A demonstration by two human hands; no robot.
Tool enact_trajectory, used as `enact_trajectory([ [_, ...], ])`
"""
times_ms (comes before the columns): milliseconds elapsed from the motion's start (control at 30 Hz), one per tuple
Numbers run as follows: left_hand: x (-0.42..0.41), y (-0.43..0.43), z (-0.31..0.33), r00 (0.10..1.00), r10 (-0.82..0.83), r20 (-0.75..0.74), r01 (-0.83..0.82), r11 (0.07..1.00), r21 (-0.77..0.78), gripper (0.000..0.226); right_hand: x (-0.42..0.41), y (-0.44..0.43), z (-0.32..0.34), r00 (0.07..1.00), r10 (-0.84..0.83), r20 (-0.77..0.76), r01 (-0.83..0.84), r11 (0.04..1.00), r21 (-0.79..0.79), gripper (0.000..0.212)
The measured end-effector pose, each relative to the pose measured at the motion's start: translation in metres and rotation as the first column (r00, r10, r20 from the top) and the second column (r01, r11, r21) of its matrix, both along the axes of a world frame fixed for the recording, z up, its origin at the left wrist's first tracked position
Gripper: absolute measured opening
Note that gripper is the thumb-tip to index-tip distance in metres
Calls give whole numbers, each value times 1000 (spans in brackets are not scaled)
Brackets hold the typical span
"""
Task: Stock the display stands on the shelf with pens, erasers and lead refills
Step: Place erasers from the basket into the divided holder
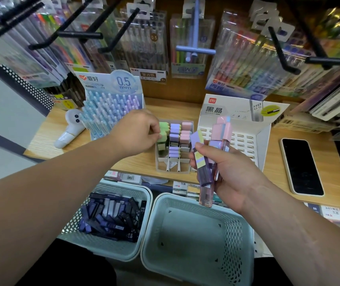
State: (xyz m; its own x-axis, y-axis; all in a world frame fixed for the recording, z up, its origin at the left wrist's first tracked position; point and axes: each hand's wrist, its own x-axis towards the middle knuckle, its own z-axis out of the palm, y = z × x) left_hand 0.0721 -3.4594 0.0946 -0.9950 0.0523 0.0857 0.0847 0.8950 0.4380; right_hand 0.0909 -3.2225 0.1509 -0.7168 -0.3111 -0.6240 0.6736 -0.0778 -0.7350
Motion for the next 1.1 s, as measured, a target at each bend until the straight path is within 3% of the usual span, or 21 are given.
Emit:
enact_trajectory([
  [200, -1, 5, -4, 996, 53, -66, -58, 995, -84, 13, 1, -1, -2, 1000, 12, -18, -11, 1000, 26, 12],
  [367, 1, 7, -4, 999, 24, -34, -27, 996, -89, 17, -1, 0, -2, 1000, -10, 2, 10, 1000, 18, 22],
  [700, 3, 9, 1, 997, 71, -7, -71, 995, -71, 26, 0, -6, -1, 999, -14, 42, 14, 1000, -15, 21],
  [800, 5, 16, 13, 990, 140, 9, -140, 987, 83, 16, 0, -6, -2, 999, -8, 36, 9, 1000, -8, 22],
  [867, 8, 30, 32, 962, 227, 155, -269, 886, 377, 11, 0, -6, -1, 1000, 8, 23, -8, 1000, -12, 22],
  [933, 12, 43, 50, 911, 146, 386, -370, 701, 609, 18, -1, -7, -1, 999, 35, 8, -35, 999, -26, 15],
  [1000, 18, 52, 58, 870, -9, 493, -391, 597, 700, 17, 0, -7, 0, 998, 69, -5, -69, 996, -51, 8],
  [1100, 23, 55, 58, 861, -80, 503, -410, 477, 777, 9, 1, -9, 1, 991, 126, -36, -129, 986, -106, 10],
])
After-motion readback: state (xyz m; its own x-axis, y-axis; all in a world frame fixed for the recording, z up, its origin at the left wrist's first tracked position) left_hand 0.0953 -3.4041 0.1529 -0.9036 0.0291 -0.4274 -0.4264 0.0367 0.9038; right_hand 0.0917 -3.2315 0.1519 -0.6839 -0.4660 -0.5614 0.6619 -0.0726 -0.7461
